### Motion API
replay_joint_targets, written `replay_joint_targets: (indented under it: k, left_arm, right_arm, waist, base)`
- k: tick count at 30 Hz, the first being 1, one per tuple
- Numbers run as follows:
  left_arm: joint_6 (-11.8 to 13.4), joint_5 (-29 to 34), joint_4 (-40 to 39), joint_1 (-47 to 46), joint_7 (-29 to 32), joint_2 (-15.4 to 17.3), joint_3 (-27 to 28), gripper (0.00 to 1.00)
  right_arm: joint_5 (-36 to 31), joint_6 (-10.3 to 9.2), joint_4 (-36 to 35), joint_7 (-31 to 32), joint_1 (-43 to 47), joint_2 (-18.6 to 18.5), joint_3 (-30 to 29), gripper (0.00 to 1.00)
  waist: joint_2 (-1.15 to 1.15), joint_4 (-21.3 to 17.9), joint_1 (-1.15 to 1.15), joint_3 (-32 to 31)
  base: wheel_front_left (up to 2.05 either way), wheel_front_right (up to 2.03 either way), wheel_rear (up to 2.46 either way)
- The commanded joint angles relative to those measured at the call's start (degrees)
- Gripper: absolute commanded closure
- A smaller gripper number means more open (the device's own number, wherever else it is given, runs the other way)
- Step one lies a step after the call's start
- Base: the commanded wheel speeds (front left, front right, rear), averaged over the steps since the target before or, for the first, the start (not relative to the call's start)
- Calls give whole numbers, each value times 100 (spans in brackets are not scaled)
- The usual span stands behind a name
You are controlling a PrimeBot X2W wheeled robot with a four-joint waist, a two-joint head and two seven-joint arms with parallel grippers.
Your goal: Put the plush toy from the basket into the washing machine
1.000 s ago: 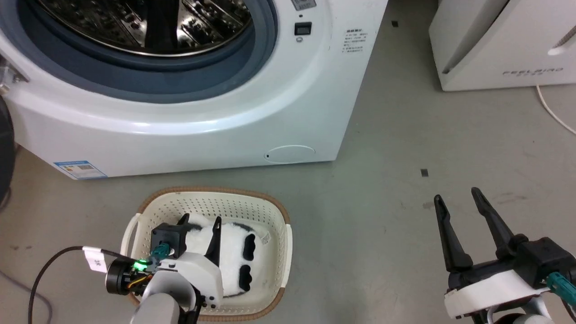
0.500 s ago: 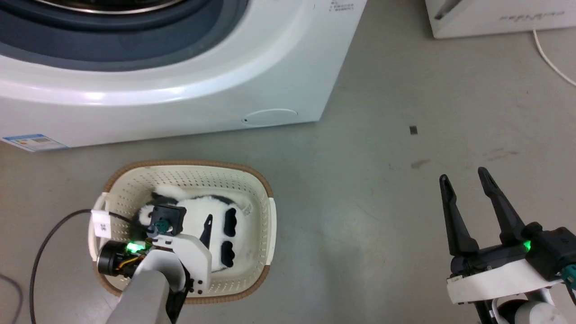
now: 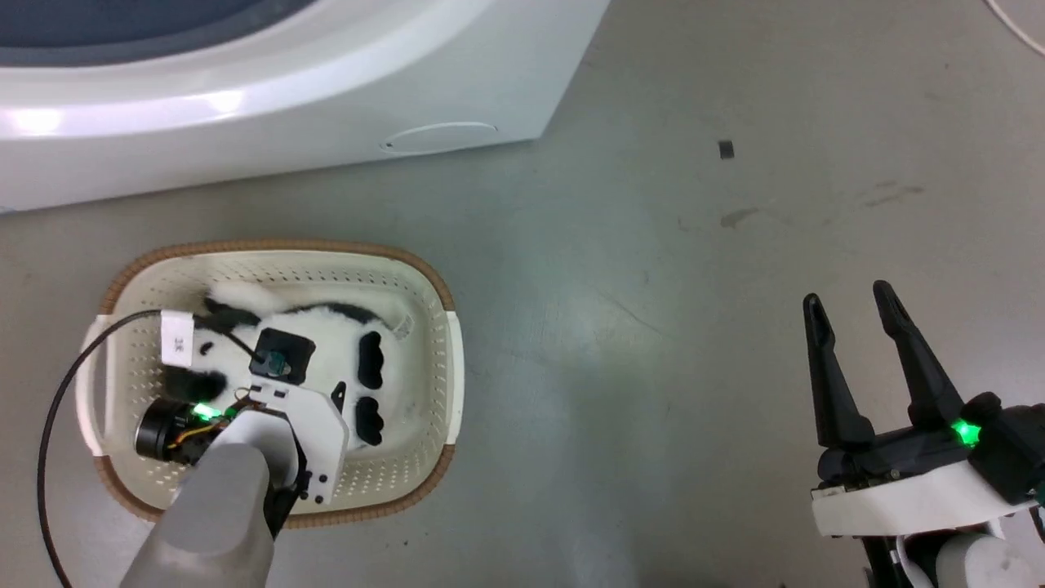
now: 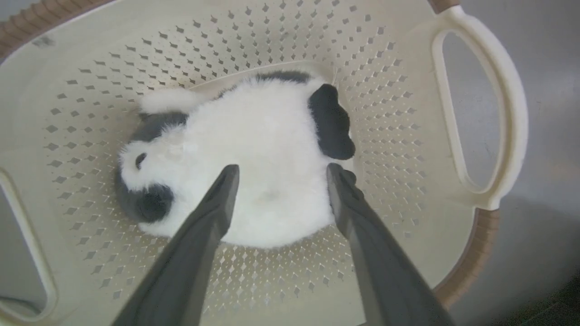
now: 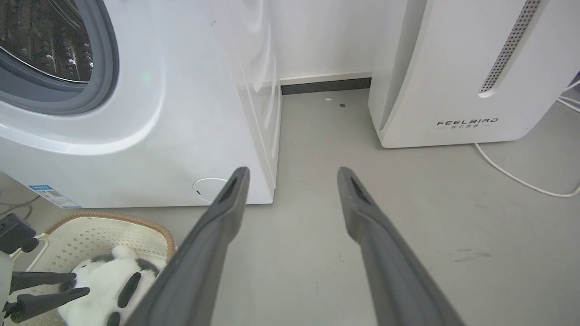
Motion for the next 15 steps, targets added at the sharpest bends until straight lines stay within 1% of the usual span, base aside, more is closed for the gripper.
replay_joint_targets:
  k: [1, 6, 15]
  left_arm:
    - [-43, -13, 156, -196, 51, 59, -73, 0]
    - [-90, -51, 471, -492, 191, 209, -239, 0]
    - [-152, -33, 997, -1102, 223, 424, -619, 0]
  right_arm:
    - [73, -4, -14, -57, -105, -2, 19, 0]
    - [170, -4, -33, -117, -181, -2, 73, 0]
    - [311, -5, -107, -224, -291, -2, 115, 0]
  waist:
    - [0, -98, -1, 182]
    - [0, -221, -1, 479]
    - [0, -397, -1, 1034]
  base:
    - [0, 0, 0]
    - [0, 0, 0]
    - [0, 0, 0]
